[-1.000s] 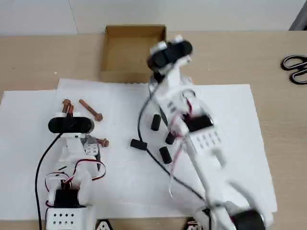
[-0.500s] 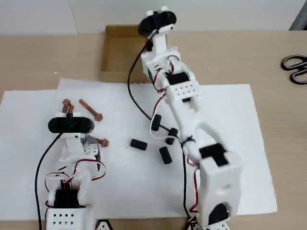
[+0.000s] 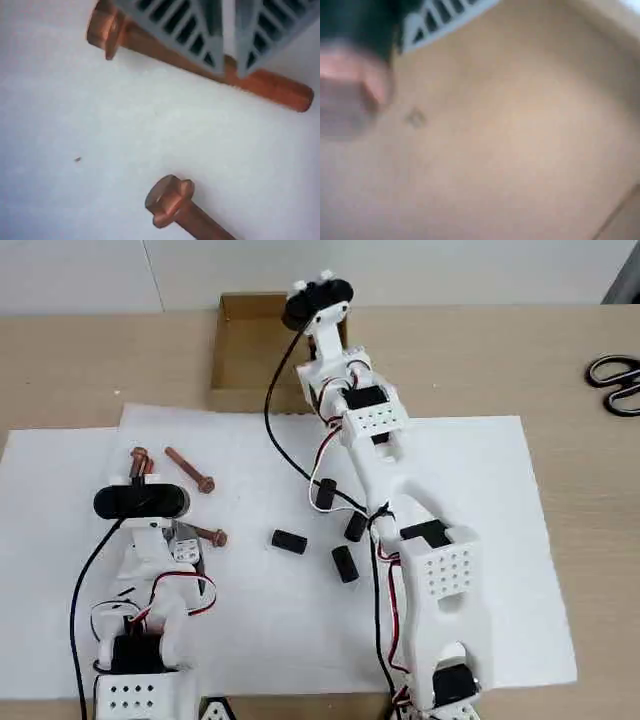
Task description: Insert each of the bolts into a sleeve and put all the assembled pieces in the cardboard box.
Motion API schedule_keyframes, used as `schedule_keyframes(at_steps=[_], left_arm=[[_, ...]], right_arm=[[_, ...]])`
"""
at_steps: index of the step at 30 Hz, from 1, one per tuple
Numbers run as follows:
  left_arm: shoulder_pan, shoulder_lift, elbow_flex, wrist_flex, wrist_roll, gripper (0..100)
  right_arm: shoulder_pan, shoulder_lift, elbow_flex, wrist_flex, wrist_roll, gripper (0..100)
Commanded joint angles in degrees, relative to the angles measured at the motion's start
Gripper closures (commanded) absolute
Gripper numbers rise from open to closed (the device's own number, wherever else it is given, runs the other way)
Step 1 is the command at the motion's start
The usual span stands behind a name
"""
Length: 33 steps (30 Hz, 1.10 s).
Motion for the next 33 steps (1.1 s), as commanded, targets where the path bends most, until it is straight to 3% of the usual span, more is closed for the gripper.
schedule_keyframes(at_steps=[1,7,13,15,25,33], left_arm=[[-0.26,-0.53,-0.31,0.00,-0.09,99],[-0.26,-0.53,-0.31,0.00,-0.09,99],[-0.26,-0.53,-0.31,0.00,-0.09,99],[-0.26,-0.53,-0.40,0.00,-0.09,99],[-0.35,-0.53,-0.40,0.00,0.00,99],[-0.35,-0.53,-0.40,0.00,0.00,99]], right_arm=[[0.31,-1.63,-3.78,2.68,0.62,83.1],[0.04,-5.76,-10.64,10.86,0.53,88.9],[-2.07,-13.93,-11.08,31.69,-0.09,95.4],[-2.68,-17.36,-11.16,37.76,-2.64,99.4],[-3.82,-25.45,-11.16,63.43,-18.55,99.5],[-9.71,-28.00,-8.70,66.68,-30.33,99.5]])
